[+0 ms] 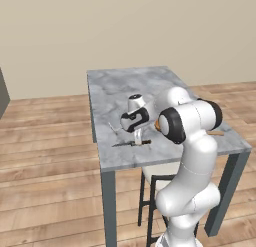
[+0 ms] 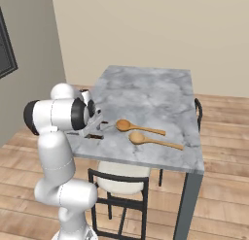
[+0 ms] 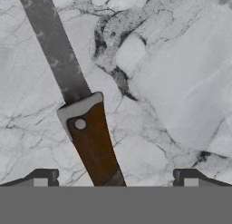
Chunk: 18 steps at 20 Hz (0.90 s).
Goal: Pick up the metallic utensils from the counter and place them in the open drawer. Make sure not to pick up any wooden utensils.
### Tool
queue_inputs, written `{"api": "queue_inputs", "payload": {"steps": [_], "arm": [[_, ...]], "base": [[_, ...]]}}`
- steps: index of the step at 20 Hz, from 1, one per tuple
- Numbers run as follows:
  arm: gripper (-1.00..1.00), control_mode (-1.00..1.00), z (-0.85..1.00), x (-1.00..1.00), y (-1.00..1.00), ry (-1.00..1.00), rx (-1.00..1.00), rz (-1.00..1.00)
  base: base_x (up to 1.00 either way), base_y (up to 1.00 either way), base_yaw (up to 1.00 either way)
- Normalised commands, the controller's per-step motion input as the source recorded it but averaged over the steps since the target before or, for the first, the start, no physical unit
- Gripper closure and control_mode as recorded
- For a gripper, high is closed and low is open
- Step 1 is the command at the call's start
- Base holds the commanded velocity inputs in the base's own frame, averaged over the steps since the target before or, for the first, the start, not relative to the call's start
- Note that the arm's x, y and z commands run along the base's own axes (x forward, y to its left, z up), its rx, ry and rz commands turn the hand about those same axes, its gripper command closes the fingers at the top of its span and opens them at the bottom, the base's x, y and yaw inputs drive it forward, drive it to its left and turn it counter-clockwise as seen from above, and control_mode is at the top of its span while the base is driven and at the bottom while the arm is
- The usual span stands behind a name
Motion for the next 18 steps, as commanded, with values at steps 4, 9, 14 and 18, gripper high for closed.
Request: {"api": "queue_inputs", "payload": {"steps": [4, 9, 14, 18], "arm": [[-1.00, -1.00, -0.09, -0.06, 0.00, 0.00, 0.00, 0.00], [-1.00, -1.00, -0.11, 0.00, 0.00, 0.00, 0.00, 0.00], [-1.00, -1.00, -0.08, 0.01, 0.00, 0.00, 0.00, 0.00], [-1.00, -1.00, -0.09, 0.00, 0.00, 0.00, 0.00, 0.01]], "base": [[0.00, 0.00, 0.00], [0.00, 0.00, 0.00], [0.00, 0.00, 0.00], [0.00, 0.00, 0.00]]}}
